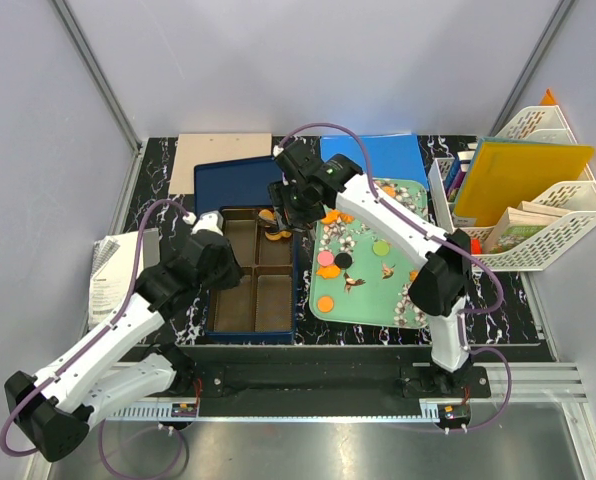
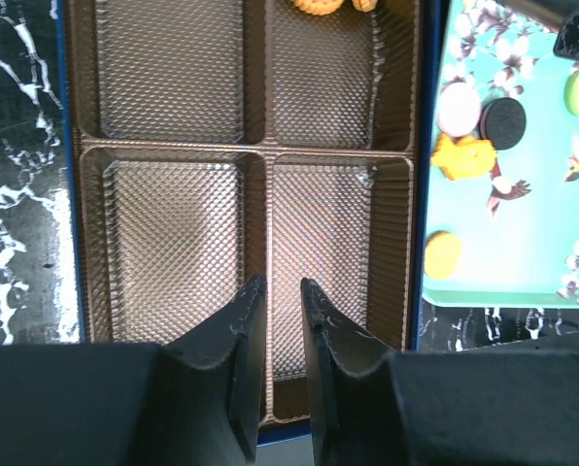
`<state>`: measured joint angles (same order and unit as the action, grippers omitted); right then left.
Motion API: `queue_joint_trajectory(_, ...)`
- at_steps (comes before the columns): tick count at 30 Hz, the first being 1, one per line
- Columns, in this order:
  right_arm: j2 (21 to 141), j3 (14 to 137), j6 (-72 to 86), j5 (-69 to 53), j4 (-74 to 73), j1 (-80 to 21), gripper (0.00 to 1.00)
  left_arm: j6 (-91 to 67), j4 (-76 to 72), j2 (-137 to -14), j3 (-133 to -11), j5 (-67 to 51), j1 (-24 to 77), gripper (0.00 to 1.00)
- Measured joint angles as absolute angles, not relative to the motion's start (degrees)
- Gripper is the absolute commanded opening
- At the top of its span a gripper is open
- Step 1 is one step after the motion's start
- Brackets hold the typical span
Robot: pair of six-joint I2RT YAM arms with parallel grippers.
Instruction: Pack the cookies
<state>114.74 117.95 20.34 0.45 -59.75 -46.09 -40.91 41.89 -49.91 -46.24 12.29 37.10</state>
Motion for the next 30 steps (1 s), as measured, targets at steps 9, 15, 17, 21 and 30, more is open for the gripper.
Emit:
queue_joint_trajectory(9, 110.7, 116.2, 20.1, 3.4, -59.0, -43.9, 0.54, -40.3, 42.9, -50.9, -46.2, 13.4, 36.9, 0.24)
queue_joint_trajectory(15, 93.7, 101.3, 22.0, 6.7, -55.8, -39.9, 0.38, -39.9, 42.7, -53.3, -46.2, 13.3, 36.9, 0.24)
queue_joint_trajectory(17, 88.1, 97.4, 22.6, 8.1, -54.9, -38.5, 0.34, -39.7, 42.3, -54.4, -46.2, 13.2, 36.9, 0.24)
queue_joint_trajectory(21, 80.4, 90.6, 23.7, 10.2, -53.5, -36.2, 0.27, -39.4, 41.4, -57.0, -46.6, 12.3, 36.9, 0.23)
queue_joint_trajectory(30, 75.9, 76.9, 24.4, 13.7, -52.0, -28.6, 0.24, -39.0, 38.7, -61.2, -48.2, 9.2, 36.8, 0.22)
